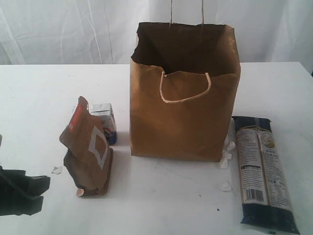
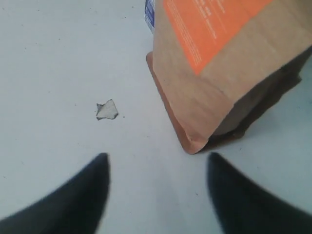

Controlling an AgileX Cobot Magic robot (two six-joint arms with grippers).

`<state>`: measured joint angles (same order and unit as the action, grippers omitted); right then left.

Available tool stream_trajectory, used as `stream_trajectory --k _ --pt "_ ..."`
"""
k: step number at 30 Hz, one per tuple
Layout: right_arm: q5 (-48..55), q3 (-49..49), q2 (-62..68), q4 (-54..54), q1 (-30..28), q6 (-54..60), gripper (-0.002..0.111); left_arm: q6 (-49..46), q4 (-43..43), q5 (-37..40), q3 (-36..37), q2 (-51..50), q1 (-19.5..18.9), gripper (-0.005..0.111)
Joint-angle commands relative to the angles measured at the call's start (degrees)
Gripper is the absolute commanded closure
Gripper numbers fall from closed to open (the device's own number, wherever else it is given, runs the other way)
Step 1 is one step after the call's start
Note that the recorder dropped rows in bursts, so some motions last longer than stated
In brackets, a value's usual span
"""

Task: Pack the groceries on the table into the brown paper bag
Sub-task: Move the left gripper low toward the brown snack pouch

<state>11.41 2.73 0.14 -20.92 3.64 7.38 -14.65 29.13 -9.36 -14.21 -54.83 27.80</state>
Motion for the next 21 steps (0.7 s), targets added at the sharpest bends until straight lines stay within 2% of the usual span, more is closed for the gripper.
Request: stream_trajectory --k 1,7,13,16,18,21 --pt "-0.3 -0.2 -0.1 0.1 -0.3 -0.1 0.108 0.1 0.6 -2.8 0.4 0.6 0.3 0.001" --pt "-0.3 -0.2 -0.1 0.1 -0.3 -0.1 0.108 2.4 0.4 -4.2 0.4 0.6 0.3 0.002" --pt "-0.3 -0.2 -0.1 0.1 -0.3 -0.1 0.108 8.9 0.4 10.0 -1.7 0.6 0.3 0.002" --pt "-0.3 -0.2 -0.1 0.1 -0.3 -0.1 0.108 11.9 1.1 9.9 -1.9 0.6 0.5 0.002" --pt "-0.3 -0.2 -0.1 0.1 -0.3 -0.1 0.108 14.7 2.5 7.8 -1.9 0.5 2.0 0.002" --pt "-0.3 -0.2 -0.1 0.1 -0.3 -0.1 0.108 18.3 2.4 5.0 -1.9 -0.1 7.6 0.002"
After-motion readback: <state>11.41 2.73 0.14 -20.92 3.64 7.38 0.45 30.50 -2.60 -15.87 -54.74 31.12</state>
